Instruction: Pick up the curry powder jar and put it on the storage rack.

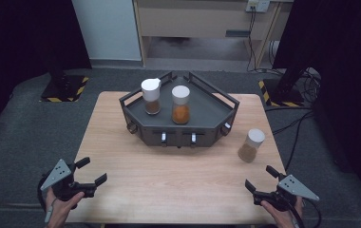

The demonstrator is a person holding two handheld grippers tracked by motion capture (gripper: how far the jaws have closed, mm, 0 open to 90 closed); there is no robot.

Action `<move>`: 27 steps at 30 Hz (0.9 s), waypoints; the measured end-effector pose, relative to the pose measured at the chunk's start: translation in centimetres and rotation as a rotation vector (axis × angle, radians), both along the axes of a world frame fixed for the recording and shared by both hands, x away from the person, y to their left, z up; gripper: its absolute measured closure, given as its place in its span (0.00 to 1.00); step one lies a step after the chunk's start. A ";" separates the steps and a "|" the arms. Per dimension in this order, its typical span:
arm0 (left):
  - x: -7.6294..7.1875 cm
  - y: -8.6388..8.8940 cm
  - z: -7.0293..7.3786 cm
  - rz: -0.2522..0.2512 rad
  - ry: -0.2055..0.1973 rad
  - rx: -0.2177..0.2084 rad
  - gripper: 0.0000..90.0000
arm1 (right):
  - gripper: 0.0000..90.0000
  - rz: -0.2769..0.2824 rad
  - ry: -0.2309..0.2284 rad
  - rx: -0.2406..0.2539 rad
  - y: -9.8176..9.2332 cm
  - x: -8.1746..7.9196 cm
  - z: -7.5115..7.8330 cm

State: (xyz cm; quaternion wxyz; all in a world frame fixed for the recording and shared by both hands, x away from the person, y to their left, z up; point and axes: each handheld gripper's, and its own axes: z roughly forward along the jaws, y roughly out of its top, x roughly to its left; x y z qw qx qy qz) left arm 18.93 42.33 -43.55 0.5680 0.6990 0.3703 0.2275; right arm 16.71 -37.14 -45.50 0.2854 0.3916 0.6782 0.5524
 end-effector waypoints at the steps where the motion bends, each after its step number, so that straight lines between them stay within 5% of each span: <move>1: 0.0 0.0 0.0 -0.001 0.001 0.000 0.02 | 0.02 -0.002 -0.001 0.001 0.0 0.0 0.0; 27: 0.0 0.1 0.0 -0.006 -0.004 -0.001 0.02 | 0.02 -0.013 0.006 0.004 0.0 0.0 0.0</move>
